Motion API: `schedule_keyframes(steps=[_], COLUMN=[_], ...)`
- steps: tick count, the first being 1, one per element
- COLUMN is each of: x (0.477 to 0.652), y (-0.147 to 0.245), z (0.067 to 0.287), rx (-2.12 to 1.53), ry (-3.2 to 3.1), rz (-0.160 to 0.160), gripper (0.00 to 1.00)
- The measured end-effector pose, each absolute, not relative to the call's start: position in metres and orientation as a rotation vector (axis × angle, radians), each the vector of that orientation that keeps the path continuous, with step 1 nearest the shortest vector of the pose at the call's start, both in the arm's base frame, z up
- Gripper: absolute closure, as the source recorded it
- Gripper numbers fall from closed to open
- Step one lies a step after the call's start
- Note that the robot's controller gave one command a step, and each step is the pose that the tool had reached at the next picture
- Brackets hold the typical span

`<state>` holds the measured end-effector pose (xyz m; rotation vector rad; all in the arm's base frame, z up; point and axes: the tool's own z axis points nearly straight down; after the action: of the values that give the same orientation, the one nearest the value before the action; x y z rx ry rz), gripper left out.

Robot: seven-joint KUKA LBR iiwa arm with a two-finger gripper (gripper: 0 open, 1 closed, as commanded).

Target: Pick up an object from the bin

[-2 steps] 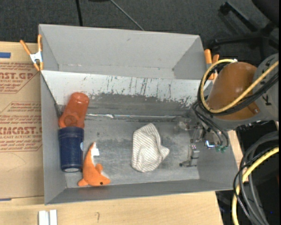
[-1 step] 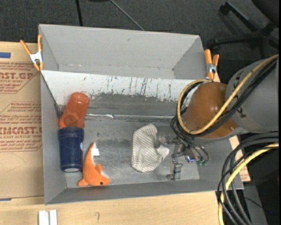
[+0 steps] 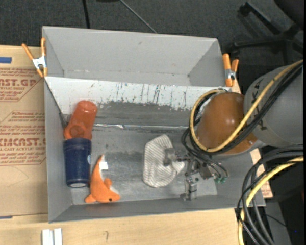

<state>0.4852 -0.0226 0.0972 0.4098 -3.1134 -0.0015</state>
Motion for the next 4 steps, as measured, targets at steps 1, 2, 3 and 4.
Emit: schedule_keyframes(steps=[1, 2, 3, 4], x=[0.524, 0.539, 0.530, 0.530], y=[-0.011, 0.032, 0.005, 0.005], z=[0.104, 0.071, 0.070, 0.070], rx=[0.945, 1.466, 1.554, 1.554], ry=[-2.997, -2.782, -2.730, -2.731], rz=[-0.001, -0.001, -0.001, -0.002], gripper=[0.00, 0.00, 1.00, 1.00])
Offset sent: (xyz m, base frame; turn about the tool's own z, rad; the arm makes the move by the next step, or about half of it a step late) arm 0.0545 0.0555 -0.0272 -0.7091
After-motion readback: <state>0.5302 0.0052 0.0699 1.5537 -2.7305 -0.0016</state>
